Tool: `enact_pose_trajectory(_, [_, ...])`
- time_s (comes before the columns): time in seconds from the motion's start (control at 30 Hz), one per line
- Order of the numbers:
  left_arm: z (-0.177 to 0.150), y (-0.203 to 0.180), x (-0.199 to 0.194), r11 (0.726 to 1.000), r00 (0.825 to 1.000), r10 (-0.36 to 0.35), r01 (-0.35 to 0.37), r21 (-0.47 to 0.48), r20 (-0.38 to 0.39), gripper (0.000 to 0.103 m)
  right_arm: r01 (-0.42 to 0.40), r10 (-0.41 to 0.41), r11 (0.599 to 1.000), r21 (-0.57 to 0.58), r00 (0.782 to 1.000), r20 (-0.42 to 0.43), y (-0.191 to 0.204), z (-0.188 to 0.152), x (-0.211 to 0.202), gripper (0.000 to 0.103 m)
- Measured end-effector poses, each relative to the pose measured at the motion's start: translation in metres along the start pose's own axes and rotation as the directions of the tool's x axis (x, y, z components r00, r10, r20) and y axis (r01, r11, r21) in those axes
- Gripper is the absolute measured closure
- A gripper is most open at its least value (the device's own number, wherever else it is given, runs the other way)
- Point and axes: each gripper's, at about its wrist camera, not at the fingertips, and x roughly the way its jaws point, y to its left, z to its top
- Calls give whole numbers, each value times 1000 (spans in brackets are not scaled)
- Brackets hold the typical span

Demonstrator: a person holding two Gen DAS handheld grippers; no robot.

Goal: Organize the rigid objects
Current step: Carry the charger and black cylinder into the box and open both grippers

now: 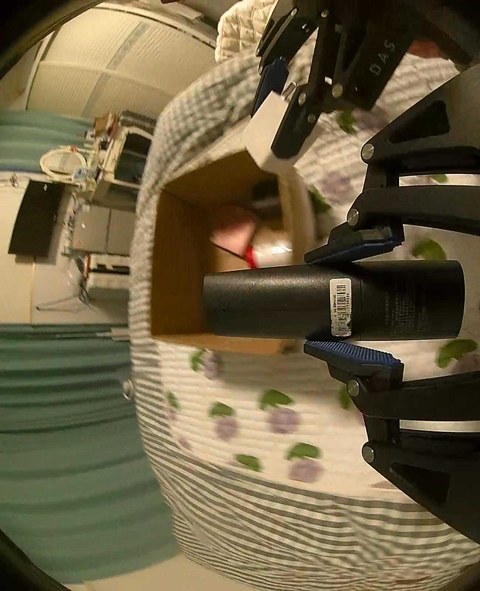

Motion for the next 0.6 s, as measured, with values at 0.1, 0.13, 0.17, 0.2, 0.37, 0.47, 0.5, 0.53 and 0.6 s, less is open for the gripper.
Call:
enact_pose_trajectory(0.1, [28,-5,11,1000,1000,-7,7,14,8,62,18,-17,1000,-6,999,39,-8,26,-3,52])
enact_pose_trajectory(0.13, [40,-9,18,999,1000,11,-11,33,12,62,21,-21,1000,-7,999,48,-11,33,-3,52])
enact_pose_trajectory(0.17, [47,-12,24,999,1000,22,-22,47,12,62,24,-24,1000,-6,998,55,-13,39,-1,52])
enact_pose_trajectory(0.2, [53,-13,32,998,1000,28,-28,53,7,62,27,-26,1000,-6,998,61,-15,45,1,52])
enact_pose_trajectory(0.37, [75,-16,77,998,998,44,-42,54,-40,62,30,-30,1000,-2,997,68,-31,70,24,52])
enact_pose_trajectory(0.47, [80,-19,102,997,996,61,-57,60,-62,62,21,-21,1000,2,998,59,-39,77,43,52])
enact_pose_trajectory(0.5, [81,-19,110,996,995,67,-63,62,-70,62,18,-18,1000,1,998,54,-42,78,49,52])
enact_pose_trajectory(0.53, [81,-20,115,996,995,74,-69,61,-74,62,14,-14,1000,-2,999,48,-45,78,57,52])
enact_pose_trajectory(0.6, [80,-21,126,995,993,81,-76,61,-80,62,9,-8,1000,-3,999,40,-49,79,67,52])
